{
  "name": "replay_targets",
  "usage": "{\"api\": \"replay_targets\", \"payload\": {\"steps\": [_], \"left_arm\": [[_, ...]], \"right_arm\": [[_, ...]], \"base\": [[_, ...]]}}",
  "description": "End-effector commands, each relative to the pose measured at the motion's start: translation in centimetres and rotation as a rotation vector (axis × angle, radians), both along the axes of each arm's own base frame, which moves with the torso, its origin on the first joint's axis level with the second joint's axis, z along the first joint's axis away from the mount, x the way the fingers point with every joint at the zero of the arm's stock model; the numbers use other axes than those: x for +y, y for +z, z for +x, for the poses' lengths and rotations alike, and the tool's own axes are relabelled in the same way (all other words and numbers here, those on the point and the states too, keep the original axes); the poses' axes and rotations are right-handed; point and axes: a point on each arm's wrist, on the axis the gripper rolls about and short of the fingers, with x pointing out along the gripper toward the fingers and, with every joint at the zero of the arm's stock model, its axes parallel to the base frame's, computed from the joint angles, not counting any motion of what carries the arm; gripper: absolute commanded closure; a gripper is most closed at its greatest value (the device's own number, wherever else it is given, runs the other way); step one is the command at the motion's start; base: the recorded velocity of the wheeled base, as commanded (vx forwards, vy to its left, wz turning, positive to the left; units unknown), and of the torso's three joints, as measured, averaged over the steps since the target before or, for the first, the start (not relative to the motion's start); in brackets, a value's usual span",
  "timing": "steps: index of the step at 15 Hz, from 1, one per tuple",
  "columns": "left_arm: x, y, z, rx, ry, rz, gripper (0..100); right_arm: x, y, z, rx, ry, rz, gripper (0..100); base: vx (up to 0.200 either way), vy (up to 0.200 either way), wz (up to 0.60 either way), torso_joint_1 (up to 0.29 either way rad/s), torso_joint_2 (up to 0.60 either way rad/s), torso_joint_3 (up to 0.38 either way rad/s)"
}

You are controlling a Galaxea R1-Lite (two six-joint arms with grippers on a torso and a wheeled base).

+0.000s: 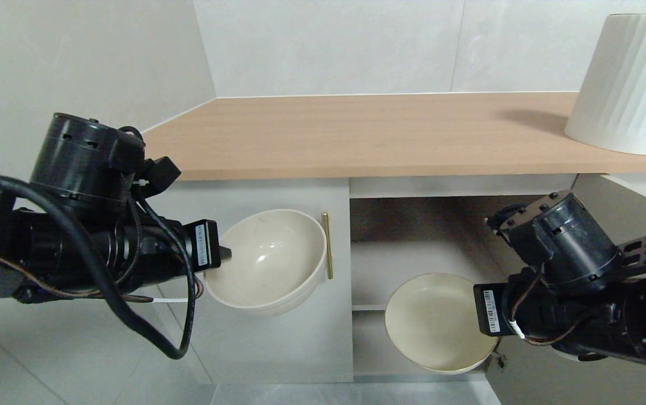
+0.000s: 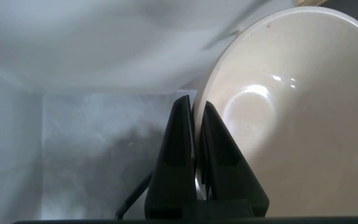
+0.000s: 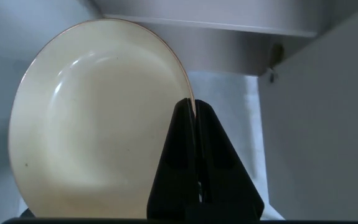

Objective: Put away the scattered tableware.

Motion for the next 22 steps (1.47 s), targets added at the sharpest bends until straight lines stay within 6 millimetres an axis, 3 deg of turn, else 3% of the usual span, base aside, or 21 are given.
{"api": "replay_targets", "payload": {"steps": [1,4,9,16,20,22], "left_arm": [[0.0,-0.2,0.1,0.007,-0.001,0.003,100],[-0.1,-0.5,0.2,0.015,-0.016,0.022,100],[-0.1,-0.5,0.1,0.012,-0.018,0.021,100],[-0.1,-0.9,0.2,0.020,-0.043,0.049,100],[-0.4,-0.9,0.1,0.019,-0.064,0.055,100],[-0.6,-1.0,0.0,0.018,-0.078,0.061,100]], "right_arm": [[0.1,-0.5,0.1,0.016,0.000,-0.014,100],[0.5,-2.9,1.1,0.092,-0.004,-0.063,100],[1.1,-4.7,3.7,0.079,-0.050,-0.048,100],[0.1,-10.0,13.6,0.067,-0.224,-0.011,100],[0.6,-11.6,17.8,0.046,-0.262,0.004,100],[0.7,-13.6,20.0,0.049,-0.287,-0.005,100]], "base": [[0.000,0.000,0.00,0.000,0.00,0.000],[0.000,0.000,0.00,0.000,0.00,0.000],[0.000,0.000,0.00,0.000,0.00,0.000],[0.000,0.000,0.00,0.000,0.00,0.000],[0.000,0.000,0.00,0.000,0.00,0.000],[0.000,0.000,0.00,0.000,0.00,0.000]]}}
